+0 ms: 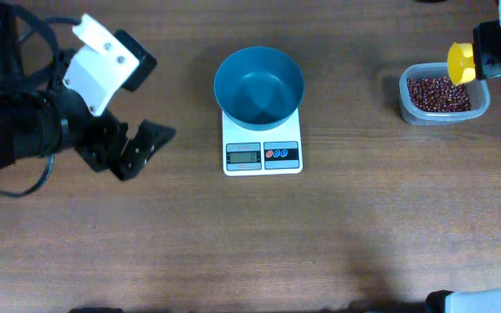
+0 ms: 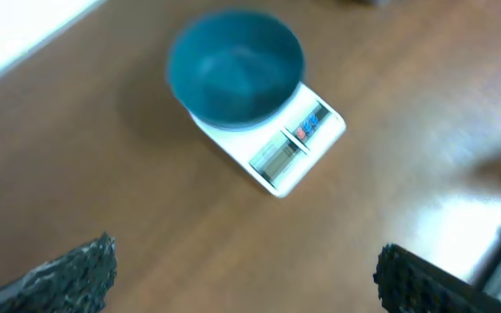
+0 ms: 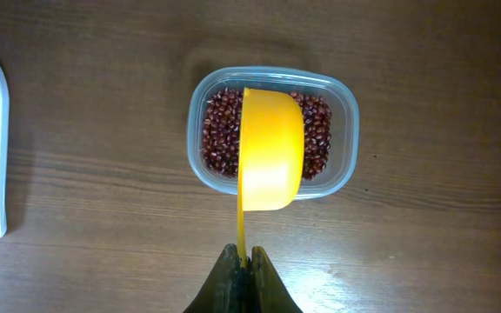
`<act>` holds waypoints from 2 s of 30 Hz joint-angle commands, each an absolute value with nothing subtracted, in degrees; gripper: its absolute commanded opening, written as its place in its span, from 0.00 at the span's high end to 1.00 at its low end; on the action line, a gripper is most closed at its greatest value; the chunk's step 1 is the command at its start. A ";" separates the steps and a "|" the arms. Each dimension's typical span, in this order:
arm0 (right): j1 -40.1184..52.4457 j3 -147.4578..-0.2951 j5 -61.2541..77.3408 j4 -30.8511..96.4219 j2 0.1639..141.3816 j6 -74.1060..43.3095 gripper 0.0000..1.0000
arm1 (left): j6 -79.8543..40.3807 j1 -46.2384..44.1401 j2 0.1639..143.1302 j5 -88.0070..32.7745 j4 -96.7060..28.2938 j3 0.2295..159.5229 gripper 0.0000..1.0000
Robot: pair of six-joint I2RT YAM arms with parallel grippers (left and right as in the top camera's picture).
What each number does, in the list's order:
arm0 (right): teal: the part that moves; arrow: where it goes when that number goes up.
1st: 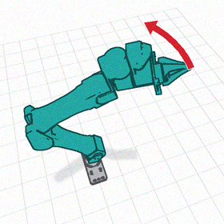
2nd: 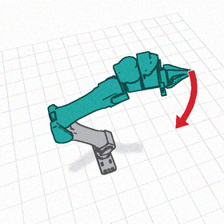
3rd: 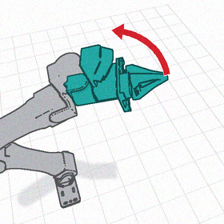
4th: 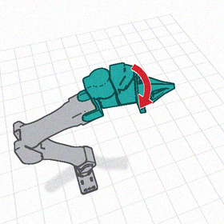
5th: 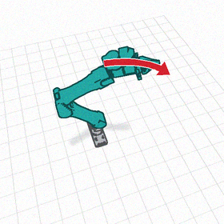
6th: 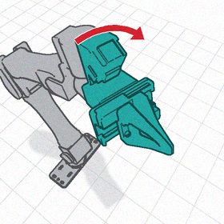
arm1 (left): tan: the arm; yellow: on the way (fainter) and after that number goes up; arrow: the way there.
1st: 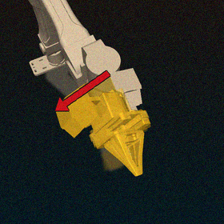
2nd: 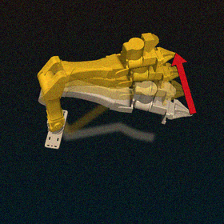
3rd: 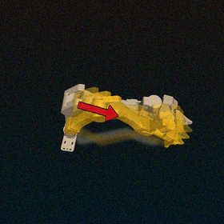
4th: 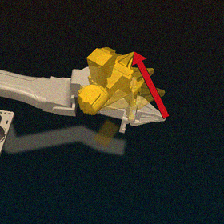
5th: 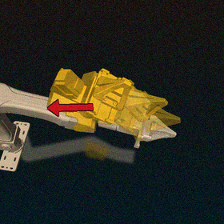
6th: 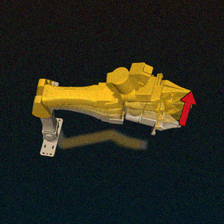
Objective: Scoop item into bowl and weigh 50g on scale
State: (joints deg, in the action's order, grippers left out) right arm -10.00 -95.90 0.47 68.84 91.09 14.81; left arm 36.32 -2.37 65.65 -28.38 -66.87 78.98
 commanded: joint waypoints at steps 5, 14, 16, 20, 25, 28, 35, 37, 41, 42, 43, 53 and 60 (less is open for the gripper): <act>-10.15 -96.55 1.54 68.73 90.80 14.57 0.96 | 40.82 -2.52 65.67 -29.95 -71.66 79.50 0.01; -10.15 -96.55 5.78 69.82 90.74 14.57 0.96 | 40.82 -2.52 65.67 -29.95 -71.66 79.50 0.01; -10.15 -96.55 5.72 70.48 90.70 14.59 0.96 | 40.84 -2.52 65.67 -29.95 -71.66 79.50 0.01; -10.15 -96.55 -0.82 73.43 90.70 14.81 0.96 | 40.82 -2.52 65.67 -29.95 -71.66 79.50 0.01; -10.15 -96.55 -1.41 74.81 90.70 14.57 0.96 | 40.82 -2.52 65.67 -29.95 -71.66 79.50 0.01; -10.15 -96.55 -4.99 74.52 91.02 14.55 0.96 | 40.82 -2.52 65.67 -29.95 -71.66 79.50 0.01; -10.15 -96.55 -8.40 73.54 97.36 14.57 0.96 | 40.82 -2.52 65.67 -29.95 -71.66 79.50 0.01; -10.15 -96.55 -8.67 70.96 100.36 14.55 0.96 | 40.82 -2.52 65.67 -29.95 -71.66 79.50 0.01; -10.15 -96.55 -10.87 65.30 104.38 14.59 0.96 | 40.82 -2.52 65.67 -29.95 -71.68 79.50 0.01; -10.15 -96.55 -11.31 63.81 104.95 14.70 0.96 | 40.82 -2.52 65.67 -29.95 -71.68 79.50 0.01; -10.17 -96.55 -11.92 62.63 105.45 14.81 0.96 | 40.82 -2.52 65.67 -29.95 -71.66 79.50 0.01; -10.20 -96.55 -15.70 61.49 106.89 14.79 0.96 | 40.82 -2.52 65.67 -29.95 -71.66 79.50 0.01; -10.20 -96.55 -15.73 61.65 109.40 14.76 0.96 | 40.84 -2.52 65.67 -29.95 -71.68 79.50 0.01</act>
State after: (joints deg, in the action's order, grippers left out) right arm -10.00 -95.90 -14.59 61.65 108.79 14.98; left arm 39.70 -2.42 65.65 -28.75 -71.59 78.98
